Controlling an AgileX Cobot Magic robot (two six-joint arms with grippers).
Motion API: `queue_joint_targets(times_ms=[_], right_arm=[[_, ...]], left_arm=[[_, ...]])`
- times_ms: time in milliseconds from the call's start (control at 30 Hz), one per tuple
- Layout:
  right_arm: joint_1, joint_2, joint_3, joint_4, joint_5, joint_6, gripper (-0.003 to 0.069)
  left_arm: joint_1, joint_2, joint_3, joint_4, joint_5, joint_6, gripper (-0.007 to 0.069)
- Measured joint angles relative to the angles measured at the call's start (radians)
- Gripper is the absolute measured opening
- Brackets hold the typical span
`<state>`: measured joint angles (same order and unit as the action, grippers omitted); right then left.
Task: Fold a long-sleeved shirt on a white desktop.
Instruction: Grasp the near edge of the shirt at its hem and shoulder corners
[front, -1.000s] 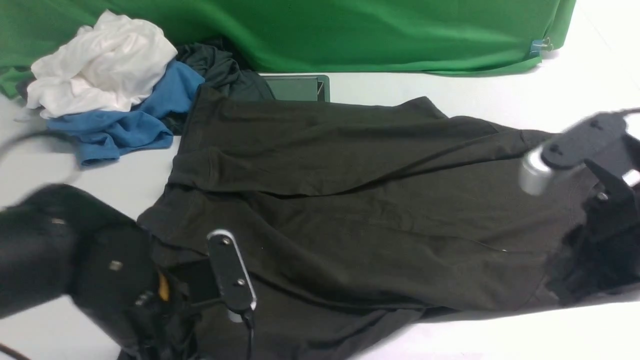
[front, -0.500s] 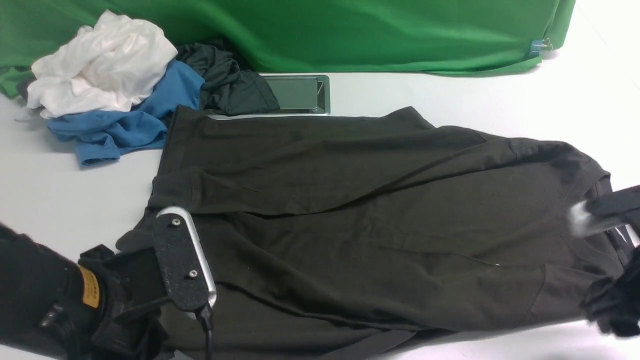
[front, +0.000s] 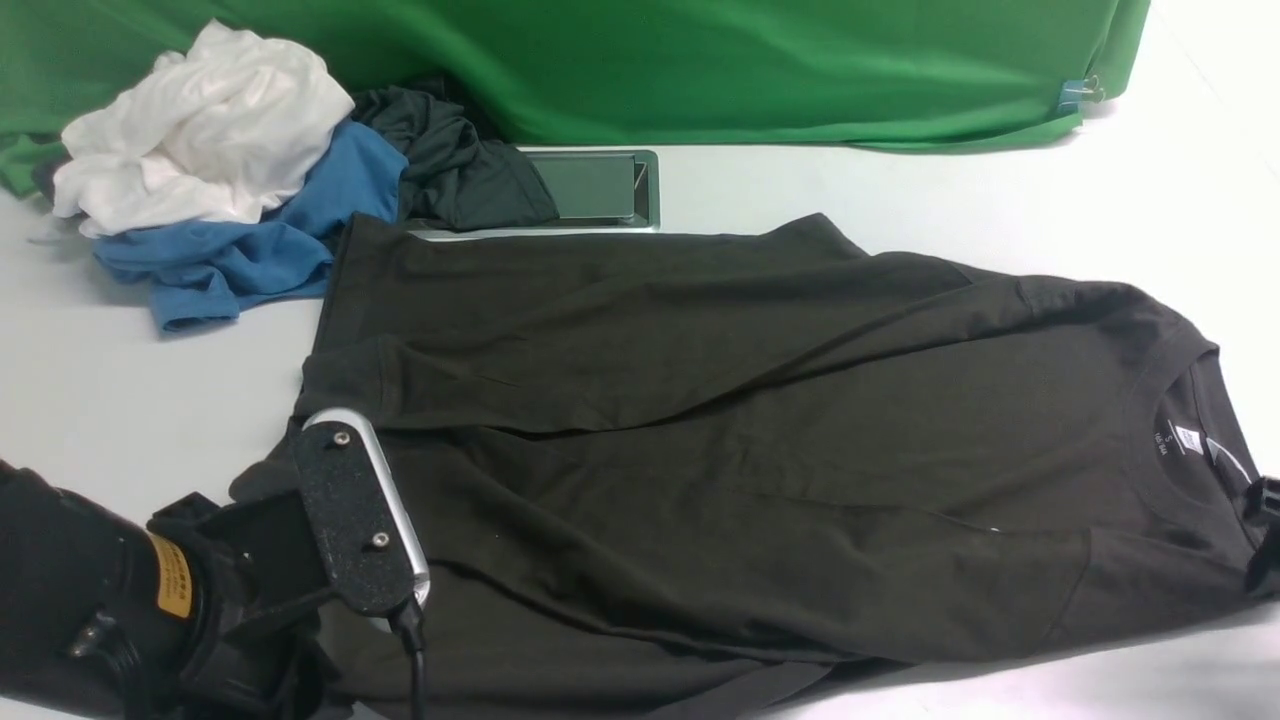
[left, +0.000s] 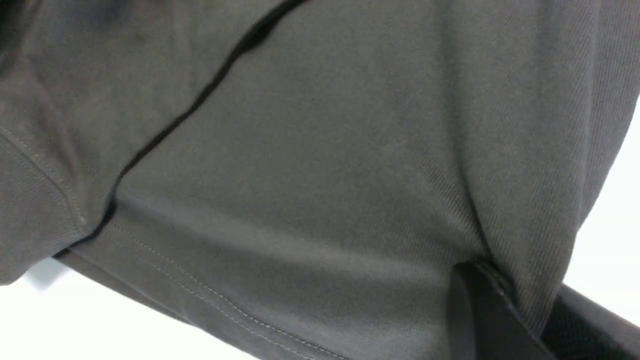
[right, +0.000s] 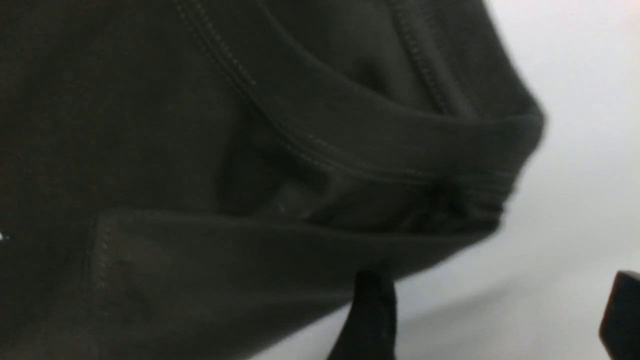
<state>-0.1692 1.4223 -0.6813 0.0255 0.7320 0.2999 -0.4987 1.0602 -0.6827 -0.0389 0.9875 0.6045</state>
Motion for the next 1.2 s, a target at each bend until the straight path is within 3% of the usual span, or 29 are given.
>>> queue_joint_targets(times_ms=[267, 400, 633, 667, 700, 767, 967, 1200], right_arm=[[0.000, 0.123, 0.000, 0.078, -0.089, -0.059, 0.0586], [0.000, 0.153, -0.001, 0.078, -0.127, -0.060, 0.0546], [0.005, 0.169, -0.007, 0.086, -0.169, -0.116, 0.0314], [0.015, 0.170, -0.007, 0.087, -0.163, -0.142, 0.0232], [0.020, 0.170, -0.007, 0.088, -0.159, -0.151, 0.0209], [0.043, 0.164, -0.009, 0.086, -0.126, -0.166, 0.0083], [0.065, 0.053, 0.031, -0.013, 0.157, -0.110, 0.0063], [0.064, -0.125, 0.175, -0.127, 0.288, -0.021, 0.0063]], left_arm=[[0.000, 0.000, 0.000, -0.003, -0.003, -0.001, 0.0035], [0.000, 0.000, 0.000, -0.003, -0.004, -0.001, 0.0035], [0.000, 0.000, 0.000, -0.004, -0.004, -0.001, 0.0035], [0.000, 0.000, 0.000, -0.004, 0.001, -0.001, 0.0035], [0.000, 0.000, 0.000, -0.004, 0.008, -0.001, 0.0035], [0.000, -0.005, 0.000, -0.003, 0.054, -0.004, 0.0035], [0.000, -0.090, 0.000, 0.000, 0.189, -0.007, 0.0035], [0.000, -0.199, 0.005, -0.001, 0.222, 0.006, 0.0035]])
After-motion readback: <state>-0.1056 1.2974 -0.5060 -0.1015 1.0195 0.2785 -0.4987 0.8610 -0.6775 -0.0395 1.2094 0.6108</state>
